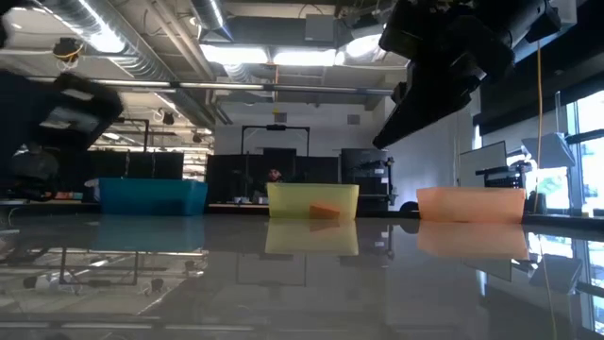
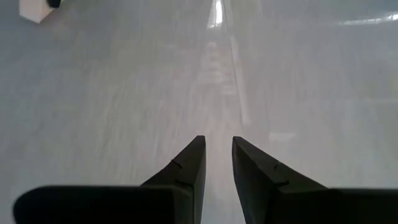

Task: Sort blocks by size
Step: Put the brown triangle block into the orange bin

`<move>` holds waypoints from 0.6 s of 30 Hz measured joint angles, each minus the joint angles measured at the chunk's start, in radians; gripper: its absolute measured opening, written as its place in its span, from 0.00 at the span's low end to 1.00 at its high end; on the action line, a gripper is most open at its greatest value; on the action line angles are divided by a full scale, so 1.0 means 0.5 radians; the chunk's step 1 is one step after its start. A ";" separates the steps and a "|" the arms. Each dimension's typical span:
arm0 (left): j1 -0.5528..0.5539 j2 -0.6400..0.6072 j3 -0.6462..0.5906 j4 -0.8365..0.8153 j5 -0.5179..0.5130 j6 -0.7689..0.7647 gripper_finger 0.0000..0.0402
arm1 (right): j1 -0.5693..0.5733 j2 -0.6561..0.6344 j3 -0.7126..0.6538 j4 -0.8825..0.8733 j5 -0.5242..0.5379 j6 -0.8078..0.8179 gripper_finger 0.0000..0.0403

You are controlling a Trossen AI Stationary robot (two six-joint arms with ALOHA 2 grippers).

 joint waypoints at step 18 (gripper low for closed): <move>0.678 -0.813 0.001 -0.324 -0.414 0.386 0.29 | -0.448 0.000 0.000 0.609 -0.022 -0.450 0.56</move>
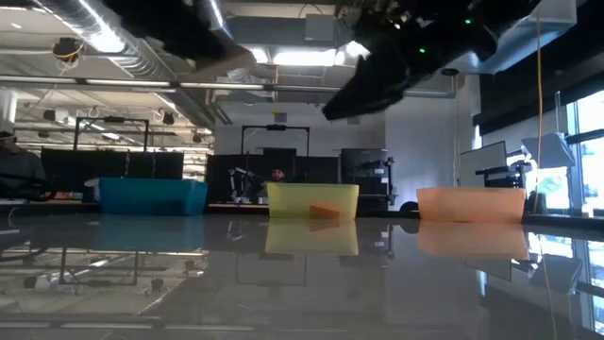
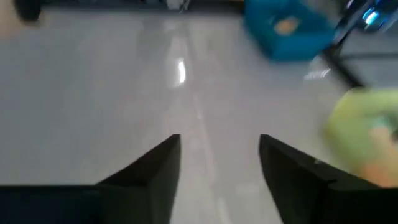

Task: Sort blocks by size
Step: Put the brown triangle block into the orange bin

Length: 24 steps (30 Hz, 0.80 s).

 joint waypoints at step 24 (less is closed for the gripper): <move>0.743 -0.003 -0.184 0.780 0.222 0.393 0.30 | 0.028 0.000 0.001 0.468 0.607 -1.004 0.75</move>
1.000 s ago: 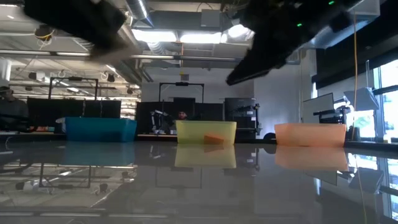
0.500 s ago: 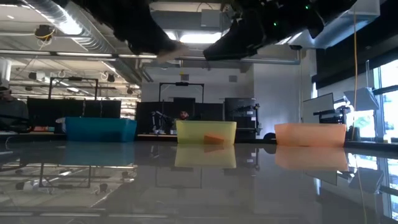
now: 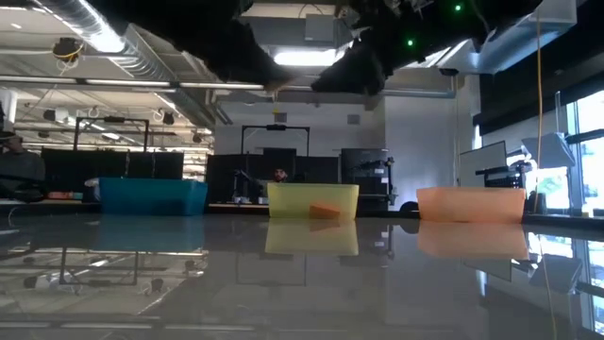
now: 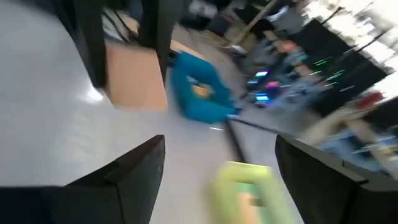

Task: Sort blocks by size
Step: Put the brown triangle block into the orange bin

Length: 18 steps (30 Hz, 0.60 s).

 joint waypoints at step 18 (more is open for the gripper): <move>0.180 -0.084 0.002 -0.211 0.558 -0.336 0.30 | 0.000 0.000 0.000 -0.533 0.157 -0.350 0.75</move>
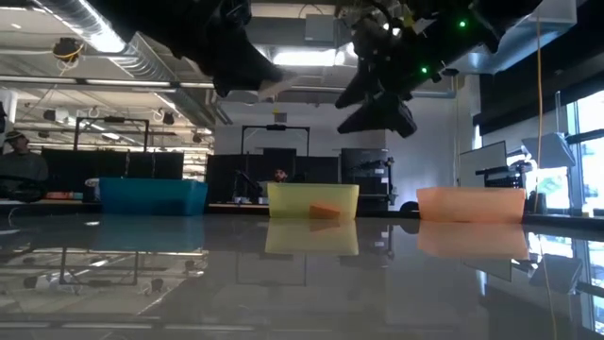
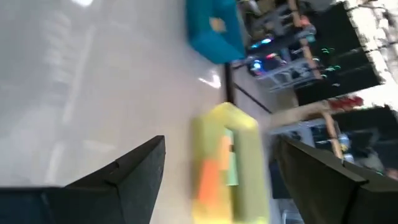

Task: Sort blocks by size
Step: Put the brown triangle block into the orange bin

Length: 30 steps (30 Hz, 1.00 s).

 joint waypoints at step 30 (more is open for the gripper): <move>-0.031 0.226 -0.001 0.176 0.440 -0.266 0.30 | 0.002 0.209 0.001 0.640 -1.161 -0.844 0.75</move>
